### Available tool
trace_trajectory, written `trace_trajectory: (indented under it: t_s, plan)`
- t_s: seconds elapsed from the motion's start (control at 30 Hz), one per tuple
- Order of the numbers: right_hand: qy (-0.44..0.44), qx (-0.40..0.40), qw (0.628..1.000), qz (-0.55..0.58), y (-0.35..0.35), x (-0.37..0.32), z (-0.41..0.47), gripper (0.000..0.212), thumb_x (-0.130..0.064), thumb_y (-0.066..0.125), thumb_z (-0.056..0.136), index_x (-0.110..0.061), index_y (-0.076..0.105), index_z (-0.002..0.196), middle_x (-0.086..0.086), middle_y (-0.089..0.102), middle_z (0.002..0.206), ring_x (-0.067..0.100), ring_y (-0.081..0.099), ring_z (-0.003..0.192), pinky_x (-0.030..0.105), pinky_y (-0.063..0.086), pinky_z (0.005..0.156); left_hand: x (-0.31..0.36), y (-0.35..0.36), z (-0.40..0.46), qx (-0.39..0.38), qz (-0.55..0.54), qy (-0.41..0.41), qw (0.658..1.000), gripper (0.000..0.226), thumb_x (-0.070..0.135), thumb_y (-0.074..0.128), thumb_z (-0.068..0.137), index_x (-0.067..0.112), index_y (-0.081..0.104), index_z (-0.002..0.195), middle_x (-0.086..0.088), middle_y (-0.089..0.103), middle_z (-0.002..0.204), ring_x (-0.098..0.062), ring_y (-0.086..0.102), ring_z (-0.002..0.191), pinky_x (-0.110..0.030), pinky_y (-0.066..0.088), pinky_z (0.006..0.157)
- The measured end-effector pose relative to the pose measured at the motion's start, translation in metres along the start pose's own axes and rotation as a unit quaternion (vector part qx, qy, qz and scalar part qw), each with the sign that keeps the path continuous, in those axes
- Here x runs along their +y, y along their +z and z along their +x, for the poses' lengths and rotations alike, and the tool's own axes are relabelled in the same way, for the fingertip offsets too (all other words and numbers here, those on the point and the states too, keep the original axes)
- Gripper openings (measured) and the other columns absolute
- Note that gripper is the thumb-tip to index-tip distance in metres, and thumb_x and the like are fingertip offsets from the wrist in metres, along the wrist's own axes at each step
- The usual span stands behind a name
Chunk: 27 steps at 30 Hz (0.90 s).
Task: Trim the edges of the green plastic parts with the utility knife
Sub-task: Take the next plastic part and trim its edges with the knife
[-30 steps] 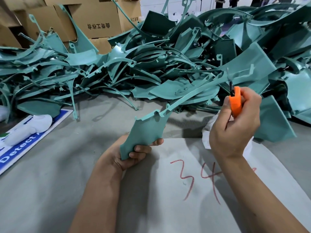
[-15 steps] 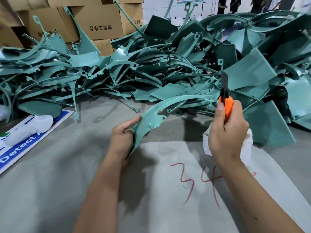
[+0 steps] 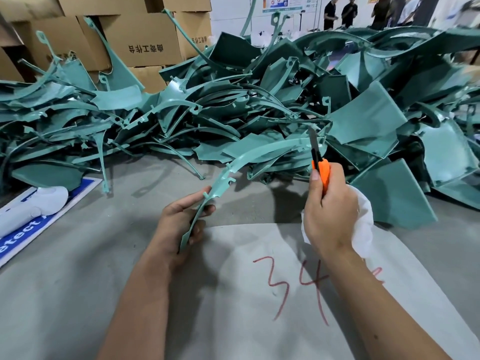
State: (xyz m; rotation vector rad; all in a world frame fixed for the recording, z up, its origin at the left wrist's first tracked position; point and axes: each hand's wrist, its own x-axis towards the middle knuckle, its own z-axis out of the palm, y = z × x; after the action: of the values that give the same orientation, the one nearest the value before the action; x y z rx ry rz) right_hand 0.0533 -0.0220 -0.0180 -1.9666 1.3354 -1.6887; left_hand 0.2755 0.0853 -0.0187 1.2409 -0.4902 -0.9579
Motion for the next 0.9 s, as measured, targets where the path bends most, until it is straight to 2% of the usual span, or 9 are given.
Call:
trace_trajectory:
  t_s: [0.23,0.33,0.4,0.57,0.67,0.73,0.8,0.83,0.9]
  plan:
    - [0.036,0.028,0.999,0.018,0.0,0.005,0.002,0.02,-0.022,0.044,0.111,-0.011,0.049,0.096,-0.007,0.045,0.062,0.019,0.046,0.055,0.036,0.03,0.055,0.001,-0.001,-0.002,-0.016,-0.001,-0.01,1.0,0.039,-0.01,0.047,0.097,0.015,0.077,0.091,-0.013,0.066,0.081,-0.007,0.034,0.037,-0.011,0.022,0.033]
    - [0.032,0.044,0.997,0.058,-0.003,0.002,0.003,0.02,-0.022,0.044,0.111,-0.014,0.047,0.094,-0.008,0.045,0.063,0.016,0.044,0.054,0.039,0.034,0.051,0.0,-0.002,0.0,-0.004,-0.02,-0.008,1.0,0.038,-0.011,0.045,0.097,0.013,0.074,0.101,-0.014,0.067,0.082,-0.007,0.035,0.037,-0.012,0.023,0.031]
    - [-0.015,0.008,0.993,0.116,-0.005,-0.006,0.0,0.02,-0.024,0.045,0.111,-0.019,0.047,0.092,-0.006,0.045,0.061,0.015,0.043,0.052,0.035,0.036,0.049,-0.002,0.001,0.0,-0.005,-0.037,0.002,0.999,0.038,-0.012,0.046,0.096,0.012,0.072,0.112,-0.013,0.067,0.082,-0.007,0.035,0.038,-0.013,0.024,0.031]
    - [-0.113,-0.199,0.958,0.174,0.005,-0.02,-0.016,0.026,-0.034,0.045,0.111,-0.023,0.051,0.089,-0.002,0.054,0.07,0.017,0.05,0.055,0.026,0.038,0.049,-0.006,0.021,-0.008,-0.079,-0.091,0.025,0.992,0.049,-0.003,0.057,0.08,0.009,0.063,0.128,-0.012,0.067,0.084,-0.005,0.036,0.038,-0.014,0.028,0.031]
    - [-0.126,-0.207,0.959,0.146,0.01,-0.019,-0.019,0.025,-0.036,0.043,0.112,-0.025,0.047,0.09,-0.007,0.051,0.067,0.015,0.049,0.058,0.024,0.035,0.055,-0.011,0.033,-0.014,-0.146,-0.079,0.008,0.986,0.058,0.005,0.059,0.081,0.009,0.054,0.138,-0.011,0.068,0.09,-0.005,0.034,0.04,-0.014,0.027,0.031]
    - [-0.13,-0.191,0.963,0.136,0.009,-0.018,-0.018,0.024,-0.033,0.044,0.112,-0.025,0.046,0.09,-0.011,0.047,0.063,0.014,0.049,0.058,0.023,0.034,0.056,-0.011,0.041,-0.02,-0.191,-0.088,-0.017,0.977,0.053,0.015,0.058,0.08,0.009,0.054,0.133,-0.01,0.068,0.09,-0.004,0.033,0.04,-0.014,0.026,0.031]
    - [-0.128,-0.177,0.967,0.133,0.009,-0.017,-0.017,0.023,-0.032,0.046,0.111,-0.025,0.045,0.089,-0.015,0.047,0.062,0.013,0.049,0.057,0.024,0.035,0.055,-0.013,0.048,-0.025,-0.222,-0.085,-0.056,0.97,0.035,0.024,0.047,0.085,0.008,0.06,0.113,-0.005,0.068,0.079,-0.003,0.034,0.038,-0.013,0.026,0.03]
    - [-0.123,-0.174,0.968,0.13,0.009,-0.017,-0.017,0.023,-0.032,0.046,0.111,-0.024,0.045,0.089,-0.015,0.048,0.061,0.013,0.049,0.056,0.027,0.036,0.053,-0.014,0.051,-0.026,-0.214,-0.079,-0.084,0.97,0.027,0.023,0.042,0.09,0.008,0.064,0.097,-0.002,0.066,0.068,-0.003,0.036,0.036,-0.012,0.028,0.03]
    - [-0.12,-0.174,0.97,0.123,0.008,-0.017,-0.018,0.024,-0.031,0.046,0.11,-0.021,0.045,0.089,-0.012,0.047,0.06,0.014,0.046,0.054,0.033,0.036,0.051,-0.022,0.052,-0.023,-0.151,-0.078,-0.139,0.976,0.044,0.016,0.03,0.105,0.013,0.059,0.071,-0.002,0.056,0.05,-0.002,0.043,0.034,-0.013,0.033,0.034]
